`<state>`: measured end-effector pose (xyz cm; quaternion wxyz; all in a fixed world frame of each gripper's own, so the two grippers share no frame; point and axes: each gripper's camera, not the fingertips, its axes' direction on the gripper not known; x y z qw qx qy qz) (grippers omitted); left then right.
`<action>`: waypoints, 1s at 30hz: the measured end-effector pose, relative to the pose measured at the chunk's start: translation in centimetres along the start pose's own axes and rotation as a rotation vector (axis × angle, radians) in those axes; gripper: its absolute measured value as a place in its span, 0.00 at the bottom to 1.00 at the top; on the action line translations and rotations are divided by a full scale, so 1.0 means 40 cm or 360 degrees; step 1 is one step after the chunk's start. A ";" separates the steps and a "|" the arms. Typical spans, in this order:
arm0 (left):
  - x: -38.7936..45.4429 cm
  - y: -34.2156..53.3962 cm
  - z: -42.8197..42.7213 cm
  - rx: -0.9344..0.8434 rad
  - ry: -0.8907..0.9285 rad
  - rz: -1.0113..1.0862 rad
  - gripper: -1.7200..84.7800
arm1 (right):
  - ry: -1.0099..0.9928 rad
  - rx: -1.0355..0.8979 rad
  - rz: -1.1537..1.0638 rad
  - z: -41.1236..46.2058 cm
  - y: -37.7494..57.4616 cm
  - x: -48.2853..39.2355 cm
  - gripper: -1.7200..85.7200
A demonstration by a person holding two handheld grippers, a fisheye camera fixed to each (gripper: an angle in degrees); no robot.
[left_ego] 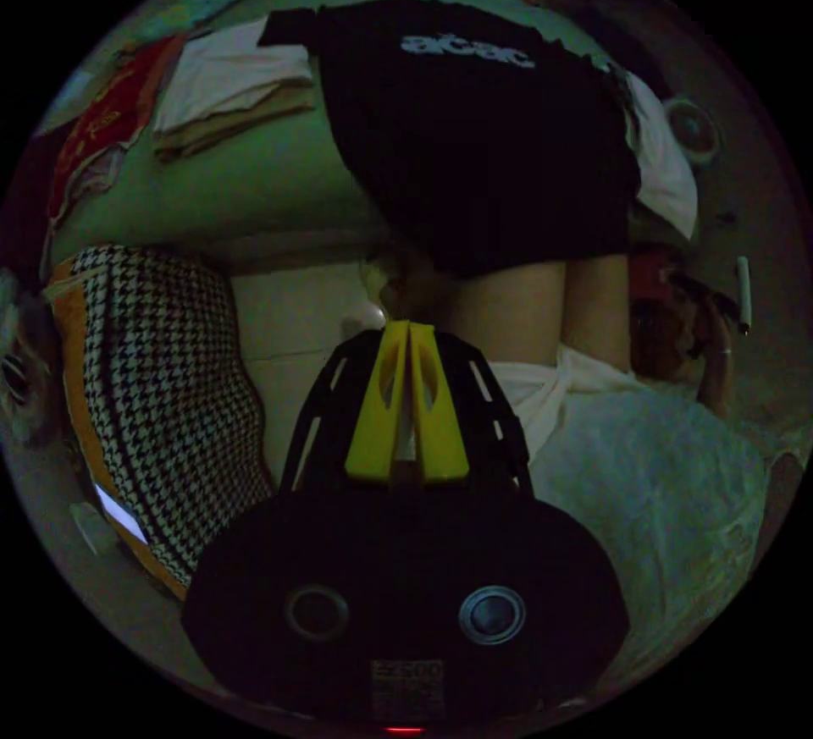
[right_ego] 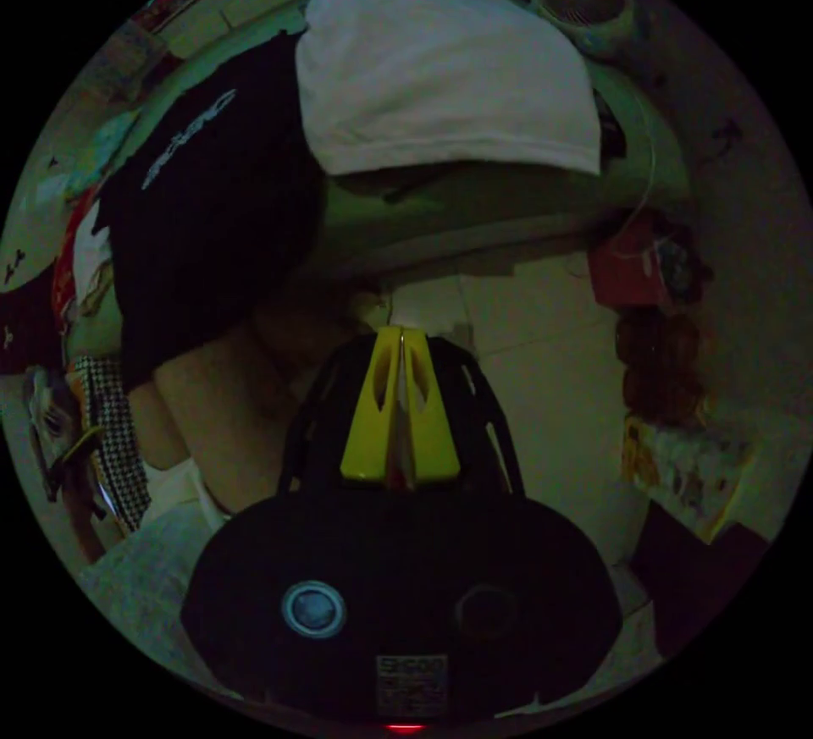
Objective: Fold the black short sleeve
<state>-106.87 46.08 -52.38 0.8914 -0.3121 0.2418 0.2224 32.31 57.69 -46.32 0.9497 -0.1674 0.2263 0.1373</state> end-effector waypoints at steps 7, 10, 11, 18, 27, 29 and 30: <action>-0.013 -0.188 -0.019 0.0244 0.0063 0.0255 0.02 | -0.0033 0.0274 -0.0273 -0.034 -0.138 -0.326 0.01; -0.009 -0.290 -0.041 0.0539 0.0086 0.0245 0.02 | -0.0033 0.0286 -0.0329 -0.028 -0.219 -0.494 0.01; -0.008 -0.332 -0.049 0.0649 0.0071 0.0216 0.02 | -0.0027 0.0309 -0.0345 -0.028 -0.234 -0.530 0.01; -0.054 -0.578 -0.052 0.0869 0.0153 0.0054 0.01 | -0.0158 0.0438 -0.0384 0.019 -0.428 -0.890 0.01; -0.346 -0.914 -0.137 0.1228 -0.0100 -0.0559 0.01 | -0.0282 0.0447 -0.0511 0.129 -0.752 -1.219 0.01; -0.422 -0.982 -0.136 0.1249 -0.0156 -0.0726 0.02 | -0.0263 0.0478 -0.0564 0.147 -0.823 -1.294 0.01; -0.473 -1.028 -0.126 0.1244 -0.0181 -0.0835 0.02 | -0.0237 0.0500 -0.0602 0.161 -0.868 -1.346 0.01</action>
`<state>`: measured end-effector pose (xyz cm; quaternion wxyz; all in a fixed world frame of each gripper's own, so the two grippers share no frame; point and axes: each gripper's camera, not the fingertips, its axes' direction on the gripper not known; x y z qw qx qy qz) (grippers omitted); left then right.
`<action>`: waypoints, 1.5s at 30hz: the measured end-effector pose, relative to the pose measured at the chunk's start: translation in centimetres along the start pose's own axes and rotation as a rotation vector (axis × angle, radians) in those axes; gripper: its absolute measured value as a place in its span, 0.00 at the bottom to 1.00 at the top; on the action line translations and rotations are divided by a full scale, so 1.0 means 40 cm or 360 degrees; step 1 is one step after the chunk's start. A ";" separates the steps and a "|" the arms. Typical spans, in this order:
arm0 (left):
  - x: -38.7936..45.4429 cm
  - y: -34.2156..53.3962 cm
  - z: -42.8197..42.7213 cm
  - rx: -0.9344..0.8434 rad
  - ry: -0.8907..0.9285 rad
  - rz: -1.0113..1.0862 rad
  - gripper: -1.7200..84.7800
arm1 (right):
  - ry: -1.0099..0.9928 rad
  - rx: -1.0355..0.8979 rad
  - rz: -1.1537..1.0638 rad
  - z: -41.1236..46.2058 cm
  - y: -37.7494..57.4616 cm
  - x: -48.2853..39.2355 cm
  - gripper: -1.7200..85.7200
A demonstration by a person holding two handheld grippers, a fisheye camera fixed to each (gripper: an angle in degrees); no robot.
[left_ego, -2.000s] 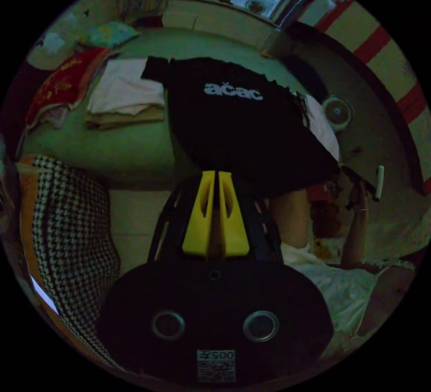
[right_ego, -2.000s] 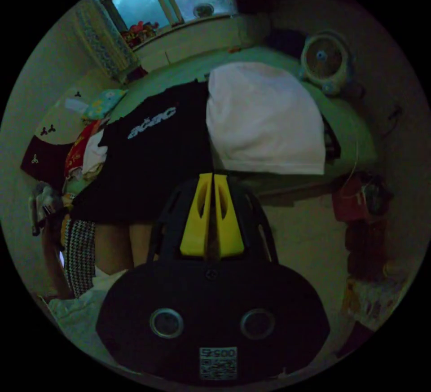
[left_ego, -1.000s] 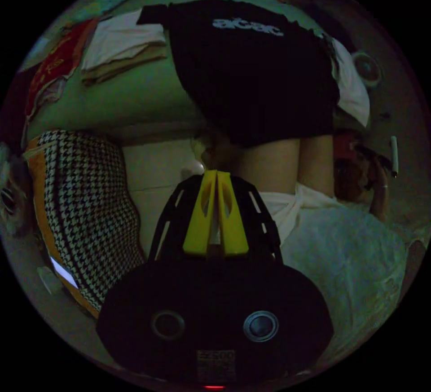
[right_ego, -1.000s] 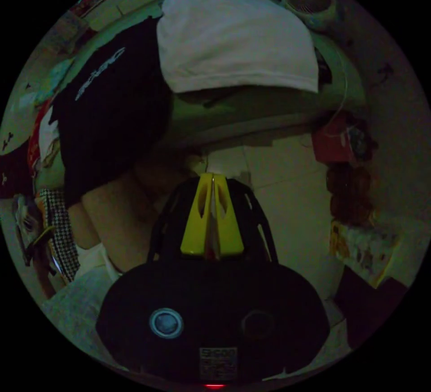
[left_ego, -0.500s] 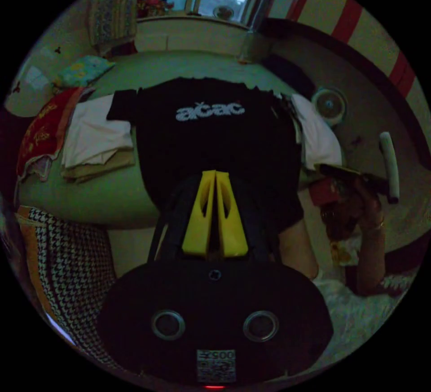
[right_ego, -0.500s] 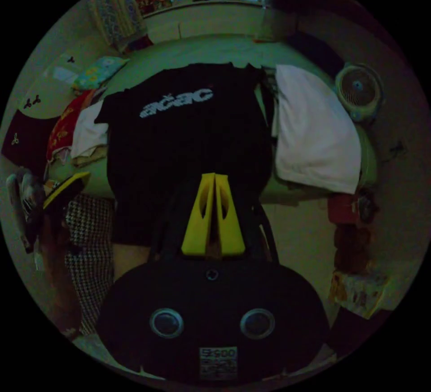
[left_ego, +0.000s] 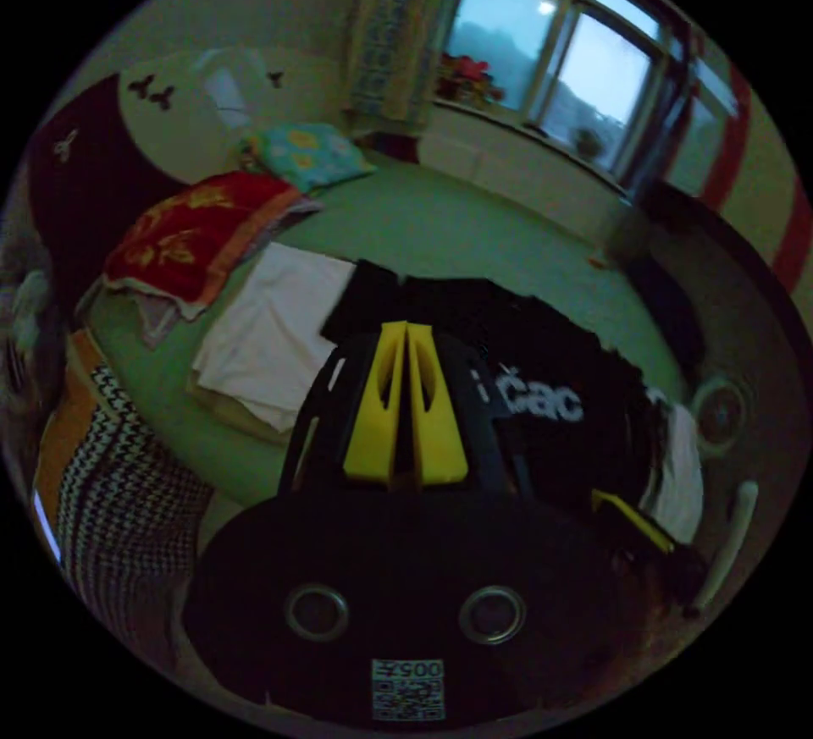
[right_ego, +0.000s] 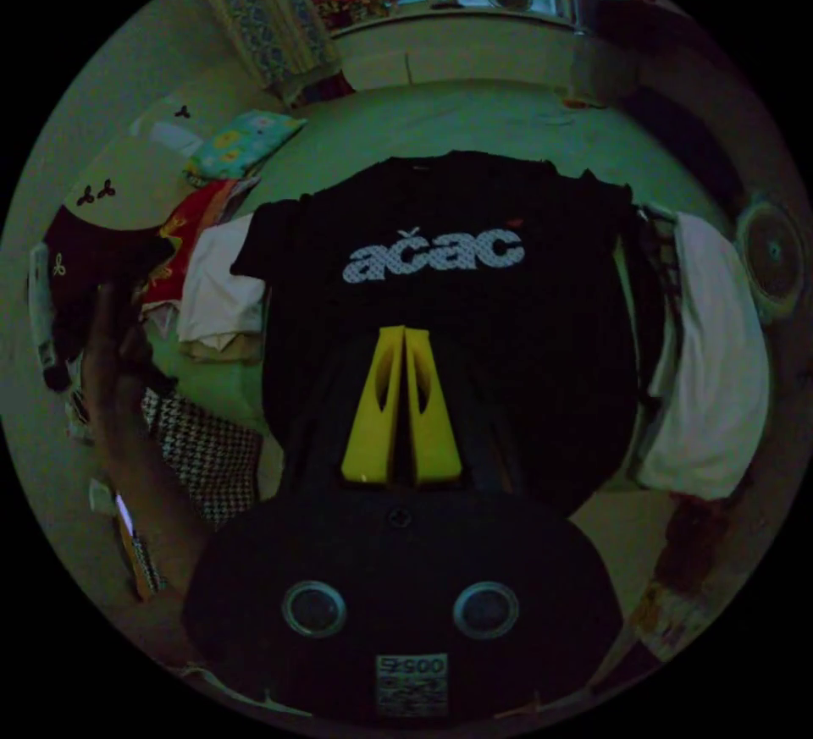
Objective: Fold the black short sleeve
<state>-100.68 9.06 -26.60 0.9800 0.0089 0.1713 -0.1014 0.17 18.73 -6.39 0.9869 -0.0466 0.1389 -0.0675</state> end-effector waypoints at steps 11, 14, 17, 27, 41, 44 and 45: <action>-0.148 -0.149 0.440 -0.0144 -0.0064 -0.0182 0.18 | -0.0255 -0.0026 0.0041 0.400 -0.415 -0.213 0.01; -0.139 -0.198 0.496 -0.0092 -0.0085 -0.0117 0.18 | -0.0251 -0.0020 -0.0013 0.493 -0.499 -0.271 0.01; -0.127 -0.240 0.557 -0.0034 -0.0101 -0.0043 0.18 | -0.0175 -0.0123 0.0032 0.599 -0.542 -0.302 0.01; -0.164 -0.354 0.757 -0.0071 -0.0167 -0.0174 0.16 | -0.0063 -0.0146 -0.0163 0.728 -0.717 -0.397 0.01; -0.177 -0.486 0.955 -0.0132 -0.0196 -0.0193 0.11 | -0.0043 -0.0281 -0.0250 0.931 -0.927 -0.462 0.01; -0.174 -0.513 0.984 -0.0085 -0.0163 -0.0167 0.12 | -0.0091 -0.0299 -0.0215 0.964 -0.969 -0.461 0.00; -0.174 -0.521 1.002 -0.0100 -0.0167 -0.0152 0.12 | -0.0132 -0.0312 -0.0192 0.978 -0.986 -0.459 0.00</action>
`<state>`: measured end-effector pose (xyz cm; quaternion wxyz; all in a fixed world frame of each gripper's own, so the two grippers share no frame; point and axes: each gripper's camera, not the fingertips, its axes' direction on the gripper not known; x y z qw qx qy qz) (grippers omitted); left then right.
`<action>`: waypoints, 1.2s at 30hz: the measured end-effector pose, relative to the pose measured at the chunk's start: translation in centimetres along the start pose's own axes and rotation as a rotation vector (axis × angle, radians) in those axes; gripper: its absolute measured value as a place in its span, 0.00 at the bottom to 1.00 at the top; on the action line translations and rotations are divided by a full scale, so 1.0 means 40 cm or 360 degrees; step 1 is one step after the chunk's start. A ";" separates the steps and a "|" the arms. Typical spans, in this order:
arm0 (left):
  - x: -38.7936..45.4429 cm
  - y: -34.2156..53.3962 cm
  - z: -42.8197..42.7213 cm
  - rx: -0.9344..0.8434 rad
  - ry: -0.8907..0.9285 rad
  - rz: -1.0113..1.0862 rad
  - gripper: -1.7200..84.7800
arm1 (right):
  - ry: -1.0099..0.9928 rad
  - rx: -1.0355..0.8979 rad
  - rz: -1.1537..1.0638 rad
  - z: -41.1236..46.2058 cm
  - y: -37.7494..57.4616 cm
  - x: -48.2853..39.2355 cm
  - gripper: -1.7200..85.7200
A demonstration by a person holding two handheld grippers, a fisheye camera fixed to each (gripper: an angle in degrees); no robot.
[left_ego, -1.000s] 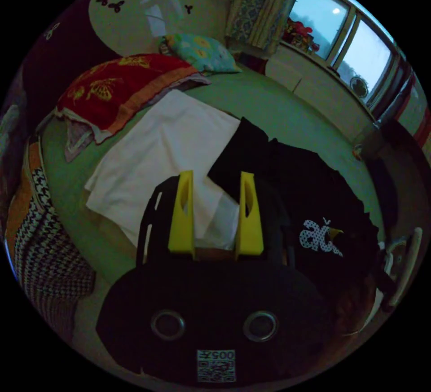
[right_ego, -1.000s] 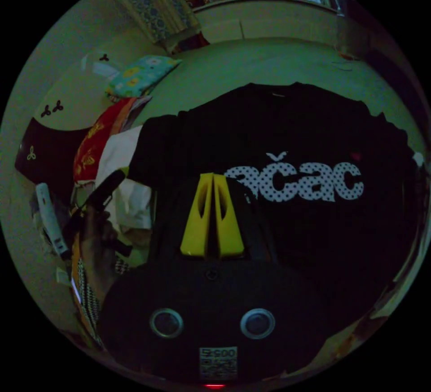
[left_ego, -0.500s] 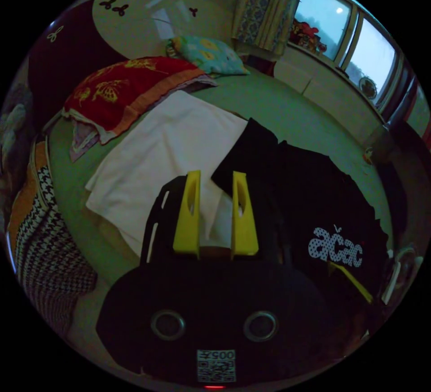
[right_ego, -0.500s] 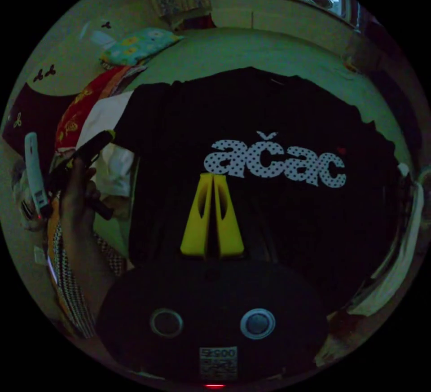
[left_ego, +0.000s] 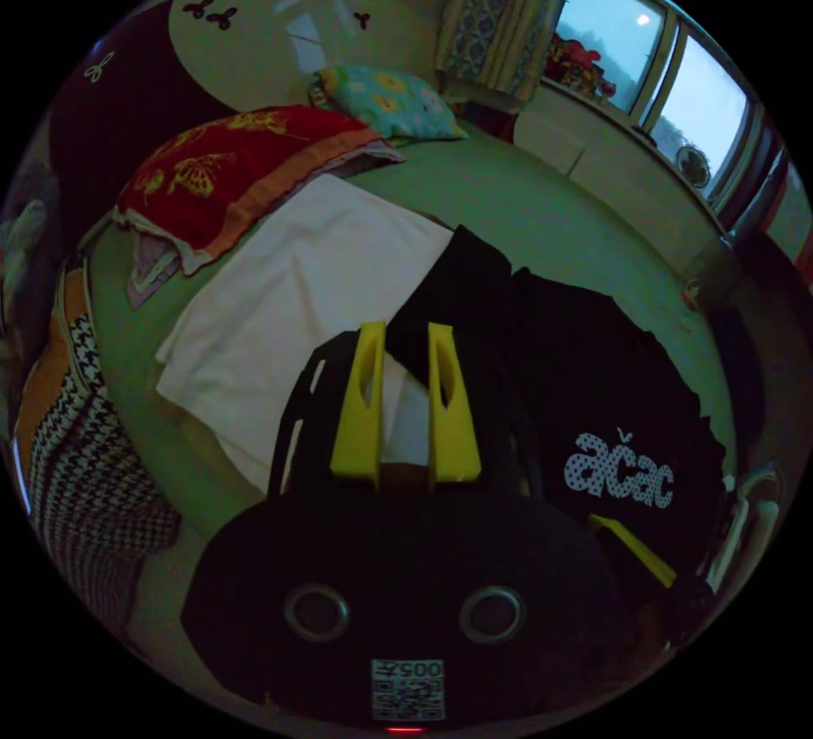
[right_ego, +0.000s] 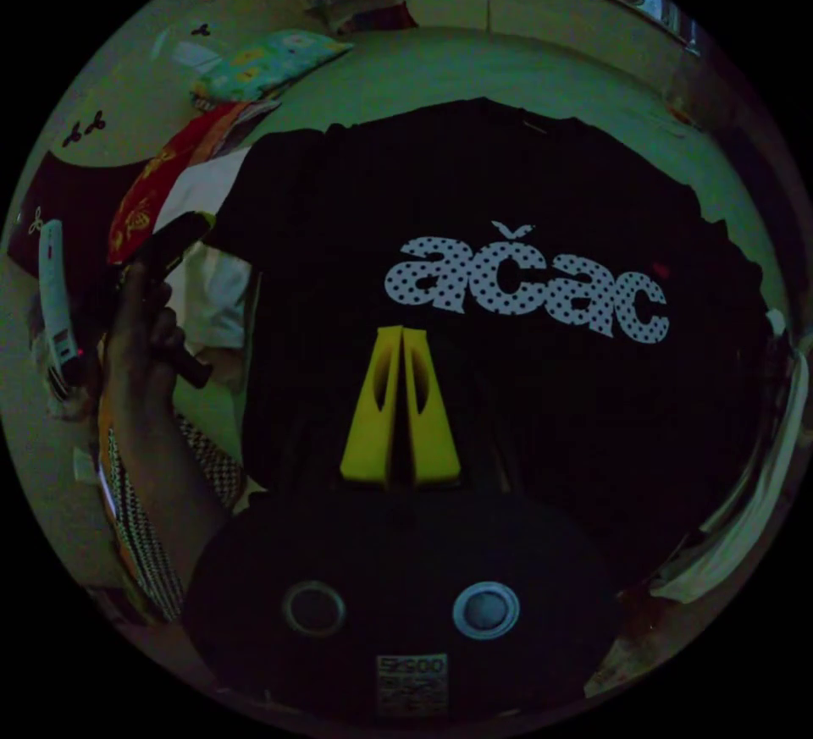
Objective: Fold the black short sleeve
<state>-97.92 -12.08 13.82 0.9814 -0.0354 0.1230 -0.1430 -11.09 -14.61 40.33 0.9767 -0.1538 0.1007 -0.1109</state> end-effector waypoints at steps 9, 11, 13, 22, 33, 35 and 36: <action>-0.027 -0.051 0.095 -0.0038 0.0004 -0.0060 0.11 | -0.0148 -0.0065 0.0023 0.068 -0.114 0.001 0.01; -0.030 -0.059 0.108 -0.0037 0.0008 -0.0059 0.11 | -0.0107 -0.0058 0.0030 0.078 -0.134 0.000 0.01; -0.035 -0.067 0.119 -0.0036 0.0017 -0.0063 0.10 | -0.0093 -0.0061 0.0029 0.091 -0.158 -0.003 0.01; -0.068 -0.092 0.130 0.0126 0.0136 -0.0146 0.03 | -0.0054 -0.0080 0.0016 0.133 -0.239 -0.022 0.01; -0.077 -0.112 0.203 0.0008 0.0069 -0.0132 0.06 | -0.0103 -0.0093 0.0023 0.157 -0.317 -0.045 0.01; -0.073 -0.114 0.208 0.0013 0.0045 -0.0109 0.06 | -0.0097 -0.0090 0.0012 0.159 -0.329 -0.054 0.01; -0.072 -0.116 0.210 0.0018 0.0033 -0.0101 0.06 | -0.0091 -0.0088 0.0003 0.160 -0.336 -0.060 0.01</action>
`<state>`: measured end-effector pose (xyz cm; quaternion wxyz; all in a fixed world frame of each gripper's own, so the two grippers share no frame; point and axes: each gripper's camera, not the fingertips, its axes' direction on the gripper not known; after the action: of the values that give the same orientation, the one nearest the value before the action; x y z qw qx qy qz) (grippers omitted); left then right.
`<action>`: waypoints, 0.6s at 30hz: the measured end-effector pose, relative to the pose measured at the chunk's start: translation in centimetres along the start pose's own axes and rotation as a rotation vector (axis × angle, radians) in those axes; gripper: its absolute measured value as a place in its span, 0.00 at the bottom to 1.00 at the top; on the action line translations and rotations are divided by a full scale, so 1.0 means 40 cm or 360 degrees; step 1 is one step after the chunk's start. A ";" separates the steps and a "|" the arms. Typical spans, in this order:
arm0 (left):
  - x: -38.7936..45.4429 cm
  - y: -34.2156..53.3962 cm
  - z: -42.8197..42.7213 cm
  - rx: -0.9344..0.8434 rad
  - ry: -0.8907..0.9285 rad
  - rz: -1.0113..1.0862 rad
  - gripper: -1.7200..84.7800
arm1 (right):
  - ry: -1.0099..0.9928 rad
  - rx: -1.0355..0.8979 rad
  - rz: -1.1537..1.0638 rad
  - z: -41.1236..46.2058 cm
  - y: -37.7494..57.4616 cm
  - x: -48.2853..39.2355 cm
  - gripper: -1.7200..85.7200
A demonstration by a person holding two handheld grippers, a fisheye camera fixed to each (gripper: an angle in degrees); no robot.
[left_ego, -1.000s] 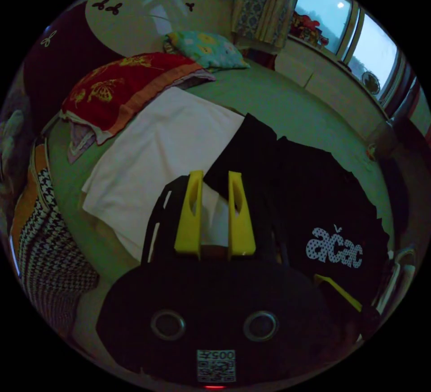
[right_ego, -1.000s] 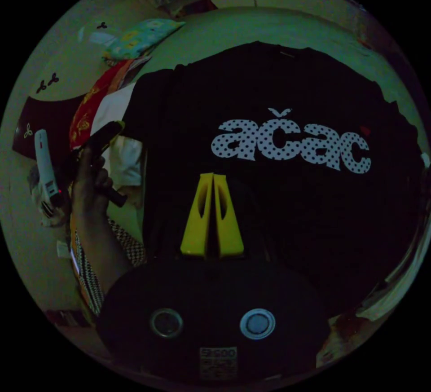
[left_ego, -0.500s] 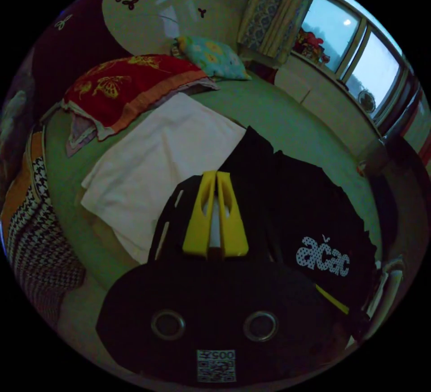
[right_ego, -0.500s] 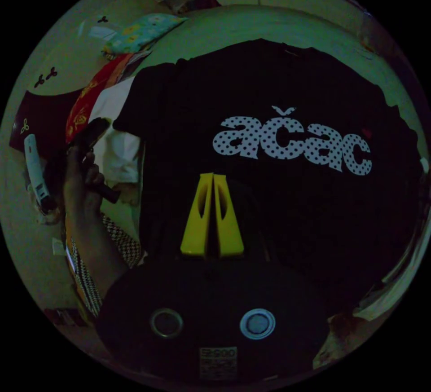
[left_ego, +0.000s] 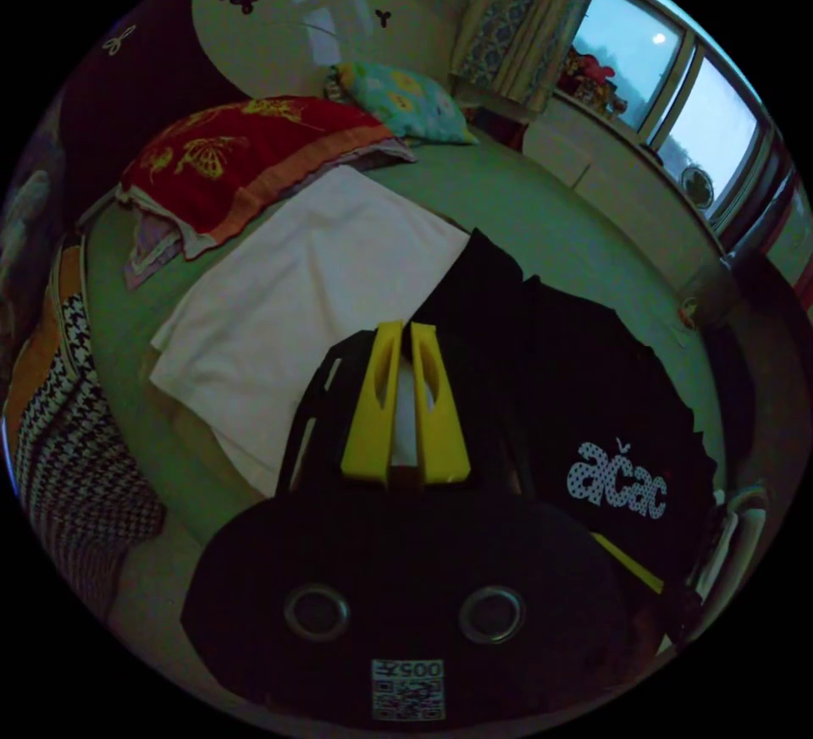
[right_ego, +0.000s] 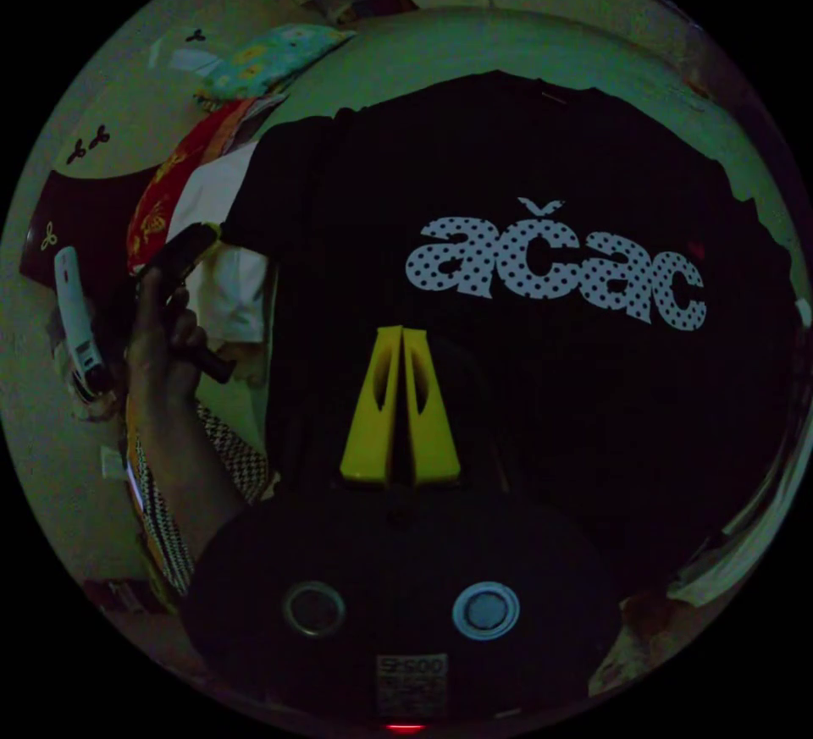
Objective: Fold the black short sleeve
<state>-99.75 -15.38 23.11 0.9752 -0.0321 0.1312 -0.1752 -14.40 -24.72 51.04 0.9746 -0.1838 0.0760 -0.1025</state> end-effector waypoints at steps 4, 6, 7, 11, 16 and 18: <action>-0.004 -0.003 -0.001 0.0031 0.0042 0.0011 0.08 | 0.0004 -0.0002 0.0009 0.003 -0.029 -0.015 0.00; -0.007 -0.006 0.000 0.0035 0.0065 0.0025 0.14 | -0.0009 -0.0012 0.0010 0.005 -0.042 -0.023 0.00; -0.007 -0.006 0.001 0.0031 0.0066 0.0025 0.14 | -0.0015 -0.0016 0.0008 0.006 -0.050 -0.029 0.00; -0.002 -0.008 0.021 0.0005 -0.0004 0.0085 0.16 | -0.0008 -0.0017 0.0003 0.006 -0.075 -0.051 0.01; -0.006 -0.011 0.035 -0.0018 0.0038 0.0094 0.16 | 0.0002 -0.0023 -0.0002 0.006 -0.115 -0.086 0.01; -0.011 -0.012 0.029 0.0011 0.0062 0.0091 0.16 | 0.0002 -0.0023 0.0005 0.005 -0.129 -0.097 0.01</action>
<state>-100.00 -15.64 24.40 0.9772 -0.0216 0.1502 -0.1485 -19.01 -28.46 53.57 0.9734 -0.1906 0.0776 -0.1006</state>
